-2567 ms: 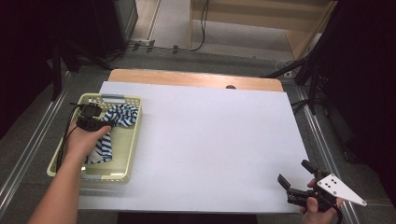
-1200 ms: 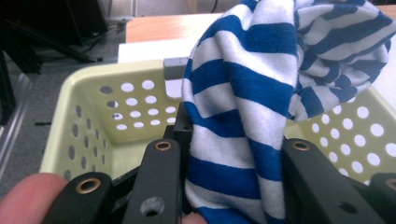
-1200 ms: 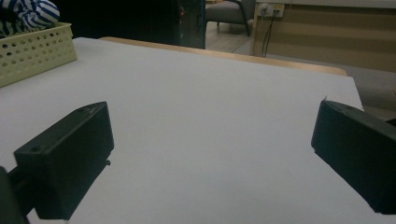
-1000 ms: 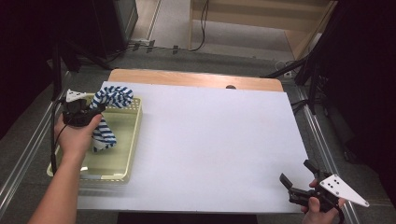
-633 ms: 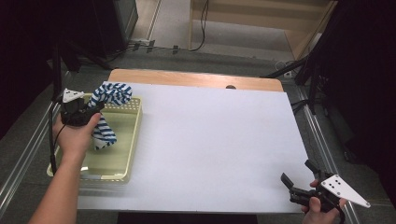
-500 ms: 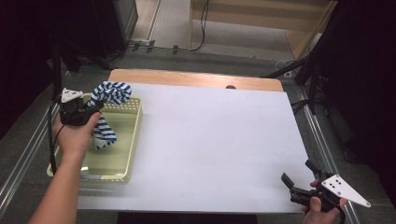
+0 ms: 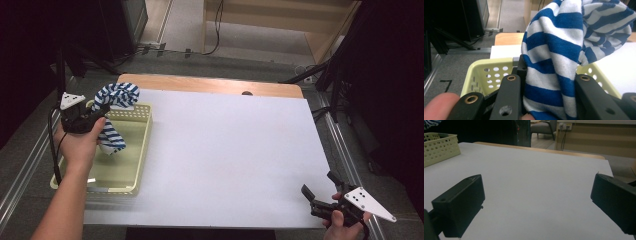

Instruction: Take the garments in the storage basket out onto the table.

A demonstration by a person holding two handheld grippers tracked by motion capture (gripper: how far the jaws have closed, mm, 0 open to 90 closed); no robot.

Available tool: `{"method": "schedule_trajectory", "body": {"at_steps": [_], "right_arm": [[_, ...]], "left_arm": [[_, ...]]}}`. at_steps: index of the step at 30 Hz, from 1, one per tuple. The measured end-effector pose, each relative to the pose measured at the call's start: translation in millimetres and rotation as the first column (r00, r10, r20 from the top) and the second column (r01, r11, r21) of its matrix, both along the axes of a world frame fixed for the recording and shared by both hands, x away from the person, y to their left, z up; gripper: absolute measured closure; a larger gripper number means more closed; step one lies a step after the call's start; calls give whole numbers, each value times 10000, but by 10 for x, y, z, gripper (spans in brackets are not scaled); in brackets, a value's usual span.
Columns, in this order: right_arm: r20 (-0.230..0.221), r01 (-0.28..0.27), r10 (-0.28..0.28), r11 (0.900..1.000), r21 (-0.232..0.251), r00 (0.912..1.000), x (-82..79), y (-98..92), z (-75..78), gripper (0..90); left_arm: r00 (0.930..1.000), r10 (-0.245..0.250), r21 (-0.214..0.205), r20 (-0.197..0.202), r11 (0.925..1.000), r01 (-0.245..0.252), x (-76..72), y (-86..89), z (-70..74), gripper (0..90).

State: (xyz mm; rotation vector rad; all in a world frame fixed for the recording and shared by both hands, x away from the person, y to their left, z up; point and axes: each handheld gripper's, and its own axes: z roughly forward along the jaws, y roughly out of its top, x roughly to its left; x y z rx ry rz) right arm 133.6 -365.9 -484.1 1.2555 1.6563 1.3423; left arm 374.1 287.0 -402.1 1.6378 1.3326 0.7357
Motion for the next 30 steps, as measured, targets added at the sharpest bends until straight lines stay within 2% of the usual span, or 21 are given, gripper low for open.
{"method": "schedule_trajectory", "body": {"at_steps": [5, 10, 16, 19, 30], "right_arm": [[32, 62, -62, 10000, 30, 10000, 2, -16, -1, 0], [15, 65, -65, 10000, 53, 10000, -2, -22, -2, 0], [51, 86, -87, 9999, 61, 9999, -5, -27, 1, 0], [38, 144, -145, 9999, 57, 9999, -4, -23, 0, 0], [52, 99, -99, 10000, 14, 9999, -3, -19, -4, 0]], "left_arm": [[9995, 42, -17, 301, 10000, -41, -32, -31, 61, 704], [9979, -119, -61, 636, 9999, 123, -87, -71, 122, 704], [9963, -280, -48, 810, 9996, 285, -144, -105, 169, 704], [9952, -348, 109, 917, 9994, 340, -172, -123, 196, 704], [9913, -623, -278, 1161, 9974, 659, -259, -226, 271, 704]]}}
